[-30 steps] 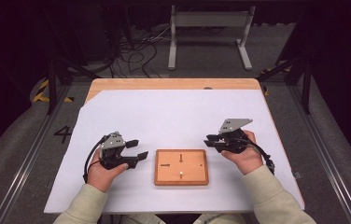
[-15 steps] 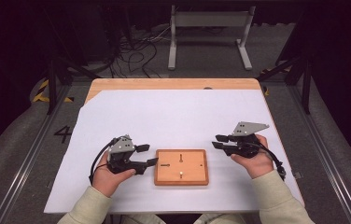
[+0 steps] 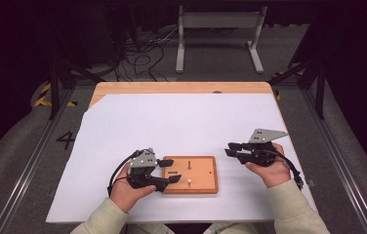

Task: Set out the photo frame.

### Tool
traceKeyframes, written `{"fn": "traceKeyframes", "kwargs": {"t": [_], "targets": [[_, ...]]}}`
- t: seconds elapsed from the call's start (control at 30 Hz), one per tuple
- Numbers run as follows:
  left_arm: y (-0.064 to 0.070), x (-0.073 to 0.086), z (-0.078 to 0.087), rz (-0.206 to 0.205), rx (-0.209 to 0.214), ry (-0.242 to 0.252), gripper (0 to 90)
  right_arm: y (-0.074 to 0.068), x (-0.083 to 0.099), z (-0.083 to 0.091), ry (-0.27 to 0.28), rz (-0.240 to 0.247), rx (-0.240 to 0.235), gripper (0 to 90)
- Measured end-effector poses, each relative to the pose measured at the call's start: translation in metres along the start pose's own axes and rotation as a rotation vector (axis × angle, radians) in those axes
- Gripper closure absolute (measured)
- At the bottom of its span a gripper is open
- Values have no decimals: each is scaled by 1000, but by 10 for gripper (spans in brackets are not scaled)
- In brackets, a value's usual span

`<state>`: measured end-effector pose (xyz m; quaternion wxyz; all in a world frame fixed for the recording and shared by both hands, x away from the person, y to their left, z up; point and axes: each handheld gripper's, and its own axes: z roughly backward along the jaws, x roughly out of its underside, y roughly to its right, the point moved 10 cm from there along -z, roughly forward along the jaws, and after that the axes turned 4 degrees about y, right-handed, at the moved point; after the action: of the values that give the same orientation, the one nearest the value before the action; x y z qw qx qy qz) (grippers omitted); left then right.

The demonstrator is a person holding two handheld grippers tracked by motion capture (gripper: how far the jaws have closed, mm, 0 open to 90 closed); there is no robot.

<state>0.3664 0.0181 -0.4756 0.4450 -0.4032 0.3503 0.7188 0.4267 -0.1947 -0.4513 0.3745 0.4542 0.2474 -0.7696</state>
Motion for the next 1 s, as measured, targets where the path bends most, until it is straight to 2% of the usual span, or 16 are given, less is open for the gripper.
{"fn": "traceKeyframes", "kwargs": {"t": [0.07, 0.3, 0.5, 0.63, 0.8, 0.9, 0.97, 1.0], "targets": [[4, 1, -4, 0, 11, -7, 405, 0, 0, 1, 6, -20, -1, 707], [10, 5, -19, -24, 30, -40, 426, -1, 1, 4, 5, -19, -7, 732], [17, 9, -31, -50, 52, -67, 453, 2, 2, 8, 8, -15, 15, 708], [18, 14, -39, -61, 64, -74, 518, 2, 3, 9, 6, -15, 10, 706], [20, 18, -47, -93, 55, -85, 577, 0, 3, 8, 2, -9, -2, 702], [20, 20, -49, -101, 52, -95, 655, -1, 4, 6, -2, -9, -7, 701], [21, 22, -50, -108, 50, -114, 743, -2, 5, 5, -7, -7, -10, 697], [21, 22, -49, -107, 52, -119, 743, -2, 5, 5, -9, -7, -12, 696]]}}
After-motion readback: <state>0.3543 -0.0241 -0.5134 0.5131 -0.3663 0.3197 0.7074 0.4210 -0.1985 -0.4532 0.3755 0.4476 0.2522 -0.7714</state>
